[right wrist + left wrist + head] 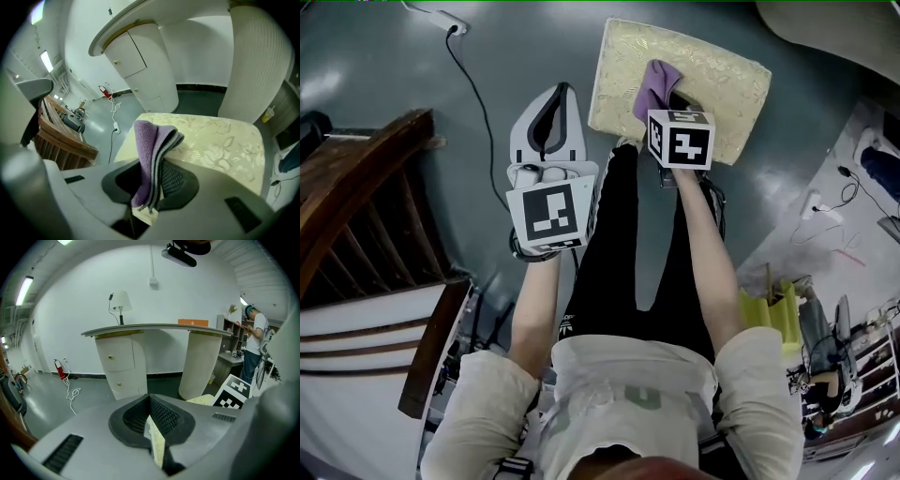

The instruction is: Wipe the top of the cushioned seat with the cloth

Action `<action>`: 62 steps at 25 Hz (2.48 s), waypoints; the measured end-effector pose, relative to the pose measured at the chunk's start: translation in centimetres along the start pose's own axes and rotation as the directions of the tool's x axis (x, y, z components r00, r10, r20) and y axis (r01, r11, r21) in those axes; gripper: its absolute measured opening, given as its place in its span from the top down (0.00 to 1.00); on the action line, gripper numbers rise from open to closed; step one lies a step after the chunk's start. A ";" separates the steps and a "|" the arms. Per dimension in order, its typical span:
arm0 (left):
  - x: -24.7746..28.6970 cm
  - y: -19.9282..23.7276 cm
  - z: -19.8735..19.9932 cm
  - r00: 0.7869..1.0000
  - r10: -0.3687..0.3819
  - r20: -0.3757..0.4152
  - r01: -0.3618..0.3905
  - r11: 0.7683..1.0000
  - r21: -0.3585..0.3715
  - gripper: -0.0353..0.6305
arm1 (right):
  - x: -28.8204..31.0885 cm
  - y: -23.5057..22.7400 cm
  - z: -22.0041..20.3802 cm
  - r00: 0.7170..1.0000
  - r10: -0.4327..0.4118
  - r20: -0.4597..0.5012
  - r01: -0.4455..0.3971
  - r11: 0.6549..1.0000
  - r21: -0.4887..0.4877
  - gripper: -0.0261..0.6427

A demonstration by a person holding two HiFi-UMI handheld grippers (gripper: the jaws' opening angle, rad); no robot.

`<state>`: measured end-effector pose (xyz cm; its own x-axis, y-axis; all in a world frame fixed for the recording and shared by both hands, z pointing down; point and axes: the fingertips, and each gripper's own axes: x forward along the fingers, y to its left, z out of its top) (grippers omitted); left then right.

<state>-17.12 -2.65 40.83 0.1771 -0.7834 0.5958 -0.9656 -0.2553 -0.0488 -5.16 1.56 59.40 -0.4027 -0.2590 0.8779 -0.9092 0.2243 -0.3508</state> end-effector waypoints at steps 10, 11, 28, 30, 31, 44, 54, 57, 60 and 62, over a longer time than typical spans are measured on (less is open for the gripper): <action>1.0 -7.3 2.1 0.995 -0.094 0.024 0.093 0.994 0.052 0.96 | -6.0 -11.5 -3.8 0.988 -0.156 -0.017 0.156 0.988 0.022 0.83; 1.1 -7.9 2.2 0.995 -0.102 0.024 0.100 0.994 0.051 0.96 | -6.5 -12.5 -4.2 0.986 -0.168 -0.019 0.169 0.985 0.031 0.83; 2.1 -14.1 2.6 0.988 -0.157 0.000 0.156 0.982 0.109 0.96 | -9.9 -20.1 -7.0 0.966 -0.256 -0.026 0.257 0.960 0.110 0.83; 2.1 -14.1 2.5 0.988 -0.155 -0.003 0.154 0.982 0.109 0.96 | -10.0 -20.5 -7.1 0.963 -0.269 -0.030 0.270 0.957 0.109 0.83; 2.1 -14.0 2.5 0.988 -0.154 -0.004 0.153 0.982 0.109 0.96 | -10.0 -20.7 -7.2 0.960 -0.279 -0.033 0.281 0.954 0.099 0.83; 1.5 -12.9 1.3 0.991 -0.137 -0.009 0.137 0.986 0.097 0.96 | -9.5 -22.7 -8.0 0.936 -0.347 -0.061 0.352 0.931 0.094 0.83; 0.1 -12.0 3.6 0.990 -0.138 0.013 0.136 0.985 0.106 0.96 | -16.0 -18.5 -3.2 0.946 -0.313 0.082 0.302 0.945 0.123 0.83; -0.9 -11.6 5.5 0.990 -0.134 0.045 0.130 0.987 0.094 0.96 | -21.3 -13.7 0.4 0.936 -0.283 0.207 0.266 0.958 0.107 0.83; -2.3 -11.3 7.2 0.988 -0.131 0.079 0.124 0.988 0.094 0.96 | -25.3 -9.9 2.3 0.920 -0.267 0.288 0.248 0.963 0.101 0.83; -3.0 -11.0 7.9 0.988 -0.128 0.084 0.119 0.987 0.105 0.96 | -26.6 -8.2 3.1 0.913 -0.260 0.316 0.244 0.966 0.089 0.83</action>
<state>-5.54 -1.95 33.24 0.3143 -0.7890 0.5279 -0.9124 -0.4047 -0.0616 12.71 3.74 37.96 -0.1647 -0.5911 0.7896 -0.9857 0.0697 -0.1534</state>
